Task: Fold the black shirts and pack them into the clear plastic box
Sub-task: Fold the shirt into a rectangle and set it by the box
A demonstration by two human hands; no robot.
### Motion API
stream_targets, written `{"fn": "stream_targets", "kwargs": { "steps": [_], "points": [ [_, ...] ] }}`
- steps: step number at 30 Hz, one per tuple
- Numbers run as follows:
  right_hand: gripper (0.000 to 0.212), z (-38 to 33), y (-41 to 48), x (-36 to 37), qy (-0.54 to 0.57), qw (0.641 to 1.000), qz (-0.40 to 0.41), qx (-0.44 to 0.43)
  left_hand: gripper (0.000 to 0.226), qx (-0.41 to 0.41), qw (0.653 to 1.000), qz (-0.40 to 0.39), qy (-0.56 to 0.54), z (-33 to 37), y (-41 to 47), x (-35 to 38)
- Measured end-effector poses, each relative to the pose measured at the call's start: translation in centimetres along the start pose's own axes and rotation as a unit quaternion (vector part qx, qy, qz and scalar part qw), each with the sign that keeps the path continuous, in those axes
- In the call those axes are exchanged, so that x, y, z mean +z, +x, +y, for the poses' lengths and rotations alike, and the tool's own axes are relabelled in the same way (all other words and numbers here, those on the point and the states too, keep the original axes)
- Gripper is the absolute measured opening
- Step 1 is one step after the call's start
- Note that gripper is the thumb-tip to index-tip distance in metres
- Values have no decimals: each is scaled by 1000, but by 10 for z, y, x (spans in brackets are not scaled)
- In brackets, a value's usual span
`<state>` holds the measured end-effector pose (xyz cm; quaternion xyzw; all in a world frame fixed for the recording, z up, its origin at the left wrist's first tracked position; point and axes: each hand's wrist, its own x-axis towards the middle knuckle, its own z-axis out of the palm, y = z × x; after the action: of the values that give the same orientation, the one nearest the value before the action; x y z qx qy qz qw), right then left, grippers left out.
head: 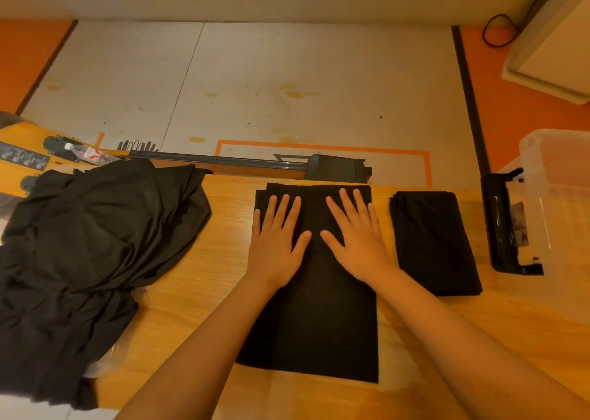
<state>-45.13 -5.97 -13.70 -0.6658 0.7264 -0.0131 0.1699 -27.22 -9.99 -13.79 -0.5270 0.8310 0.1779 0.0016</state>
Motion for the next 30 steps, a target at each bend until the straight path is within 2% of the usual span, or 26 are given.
{"fn": "stream_targets", "kwargs": {
  "steps": [4, 8, 16, 19, 21, 23, 27, 30],
  "points": [
    [53, -38, -51, 12, -3, 998, 69, -6, 58, 6, 999, 49, -7, 10, -70, 17],
    [55, -59, -105, 56, -26, 999, 21, -43, 57, -1, 999, 34, 16, -7, -129, 45],
    [56, -13, -121, 57, -49, 987, 89, 124, 58, -45, 998, 45, 19, -37, -170, 45],
    [58, -40, -135, 54, -25, 984, 135, 113, 59, -34, 997, 64, -8, -18, -167, 39],
    [53, -67, -146, 63, -24, 991, 114, 61, 59, 14, 998, 54, -4, -4, -164, 42],
    [56, -77, -159, 73, -19, 997, 65, 46, 59, 54, 998, 29, 23, -3, -166, 50],
    [59, -59, -178, 79, -25, 996, 53, 74, 59, 67, 996, 16, 60, -21, -181, 58],
    [57, -47, -194, 82, -23, 991, 58, 116, 59, 47, 998, 19, 46, -26, -195, 59]
  ]
}}
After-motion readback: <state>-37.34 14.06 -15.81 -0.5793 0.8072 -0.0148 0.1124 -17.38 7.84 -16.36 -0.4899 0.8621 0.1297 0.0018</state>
